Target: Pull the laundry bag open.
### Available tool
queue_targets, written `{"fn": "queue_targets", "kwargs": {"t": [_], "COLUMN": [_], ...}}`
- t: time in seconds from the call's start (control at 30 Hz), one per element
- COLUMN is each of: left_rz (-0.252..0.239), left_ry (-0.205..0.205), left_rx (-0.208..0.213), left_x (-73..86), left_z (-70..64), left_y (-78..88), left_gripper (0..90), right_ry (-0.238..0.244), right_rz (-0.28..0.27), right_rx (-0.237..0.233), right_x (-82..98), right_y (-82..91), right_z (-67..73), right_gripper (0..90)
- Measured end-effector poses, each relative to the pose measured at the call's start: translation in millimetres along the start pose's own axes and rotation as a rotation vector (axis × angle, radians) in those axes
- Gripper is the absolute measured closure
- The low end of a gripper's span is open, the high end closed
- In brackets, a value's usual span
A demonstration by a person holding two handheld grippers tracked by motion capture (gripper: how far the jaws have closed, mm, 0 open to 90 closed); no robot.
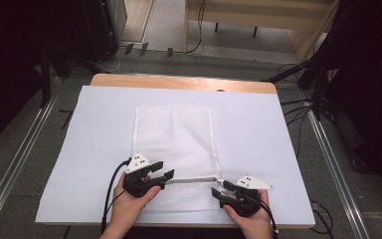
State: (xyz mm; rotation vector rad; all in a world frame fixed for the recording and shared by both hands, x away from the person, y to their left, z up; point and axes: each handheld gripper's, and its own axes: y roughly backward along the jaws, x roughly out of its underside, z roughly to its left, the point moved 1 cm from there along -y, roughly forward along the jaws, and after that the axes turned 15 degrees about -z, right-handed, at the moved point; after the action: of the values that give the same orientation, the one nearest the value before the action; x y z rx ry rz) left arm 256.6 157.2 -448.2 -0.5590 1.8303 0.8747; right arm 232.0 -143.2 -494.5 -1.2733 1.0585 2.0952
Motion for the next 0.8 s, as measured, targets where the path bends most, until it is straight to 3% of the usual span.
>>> {"fn": "queue_targets", "kwargs": {"t": [0.17,0.37,0.43,0.53,0.67,0.8], "left_rz": [0.007,0.015,0.020,0.017,0.037,0.068], "left_ry": [-0.009,-0.011,-0.017,0.004,0.002,-0.019], "left_rx": [0.008,0.023,0.035,0.059,0.117,0.146], "left_x": [1.1,2.2,0.5,-4.3,-6.4,-5.2], "left_z": [-4.2,-10.0,-13.2,-20.4,-39.7,-55.4], "left_y": [-2.6,-7.8,-12.2,-19.8,-35.4,-49.4], "left_gripper": [47.8,47.9,47.9,48.4,49.7,56.1], "right_ry": [0.070,0.189,0.191,0.179,0.196,0.204], "right_rz": [0.008,-0.004,-0.012,-0.026,-0.030,-0.066], "right_rx": [0.048,0.140,0.134,0.135,0.119,0.107], "right_x": [1.6,6.1,6.7,7.4,6.7,4.3], "right_y": [-2.6,-4.4,-4.2,-3.9,-4.1,0.0], "right_z": [9.4,19.7,20.1,18.1,17.9,20.6], "right_gripper": [46.1,61.2,72.7,87.5,89.6,89.8]}}
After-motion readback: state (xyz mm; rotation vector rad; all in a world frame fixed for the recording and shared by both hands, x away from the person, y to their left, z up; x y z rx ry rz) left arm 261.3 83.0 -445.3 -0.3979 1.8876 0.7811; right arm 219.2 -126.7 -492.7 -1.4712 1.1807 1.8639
